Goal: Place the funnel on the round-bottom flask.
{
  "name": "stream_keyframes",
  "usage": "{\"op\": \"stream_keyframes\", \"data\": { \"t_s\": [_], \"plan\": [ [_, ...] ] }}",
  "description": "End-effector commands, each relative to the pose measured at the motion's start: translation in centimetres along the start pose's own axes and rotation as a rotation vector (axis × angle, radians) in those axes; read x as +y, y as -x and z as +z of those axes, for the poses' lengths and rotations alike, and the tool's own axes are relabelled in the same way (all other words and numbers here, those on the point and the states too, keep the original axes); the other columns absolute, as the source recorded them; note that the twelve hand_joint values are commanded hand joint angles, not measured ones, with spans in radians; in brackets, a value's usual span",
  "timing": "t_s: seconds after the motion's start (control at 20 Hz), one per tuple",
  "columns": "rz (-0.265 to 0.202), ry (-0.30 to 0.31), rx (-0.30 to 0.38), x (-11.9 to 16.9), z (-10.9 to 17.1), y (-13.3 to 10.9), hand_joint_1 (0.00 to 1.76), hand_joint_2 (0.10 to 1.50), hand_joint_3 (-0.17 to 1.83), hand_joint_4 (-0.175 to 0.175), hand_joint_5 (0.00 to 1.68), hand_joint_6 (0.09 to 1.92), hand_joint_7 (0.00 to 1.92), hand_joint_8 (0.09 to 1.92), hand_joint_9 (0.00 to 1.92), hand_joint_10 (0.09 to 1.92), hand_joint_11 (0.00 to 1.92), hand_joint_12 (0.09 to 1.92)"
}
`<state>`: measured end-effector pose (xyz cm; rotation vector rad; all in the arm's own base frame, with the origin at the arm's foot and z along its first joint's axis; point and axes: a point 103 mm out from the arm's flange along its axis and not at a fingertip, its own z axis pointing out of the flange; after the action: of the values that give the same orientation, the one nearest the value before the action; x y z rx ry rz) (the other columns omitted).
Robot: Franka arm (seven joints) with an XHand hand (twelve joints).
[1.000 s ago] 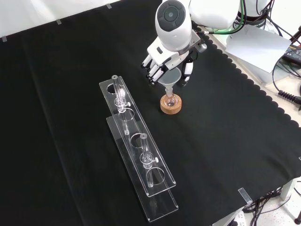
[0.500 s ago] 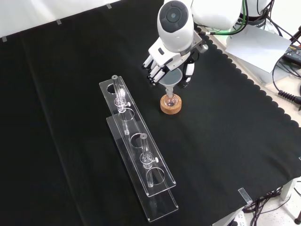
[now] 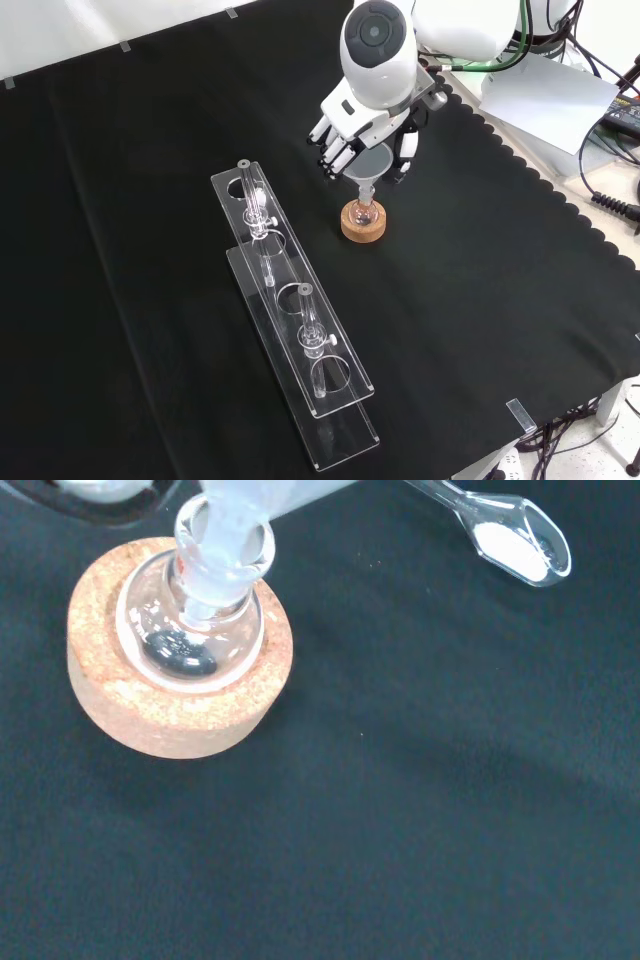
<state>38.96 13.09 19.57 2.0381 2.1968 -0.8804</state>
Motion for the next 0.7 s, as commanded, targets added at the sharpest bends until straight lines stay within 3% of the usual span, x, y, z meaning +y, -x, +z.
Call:
{"op": "stream_keyframes", "data": {
  "t_s": [0.05,0.7],
  "plan": [
    [0.014,0.010,0.006,-0.15,-0.20,-0.63,0.86,0.75,0.67,-0.035,0.75,0.63,0.70,0.67,0.96,0.50,0.57,1.27],
    [0.004,0.007,-0.033,0.40,-0.66,-1.03,0.85,0.75,0.67,-0.037,0.75,0.63,0.70,0.67,0.96,0.50,0.57,1.27]
  ]
}}
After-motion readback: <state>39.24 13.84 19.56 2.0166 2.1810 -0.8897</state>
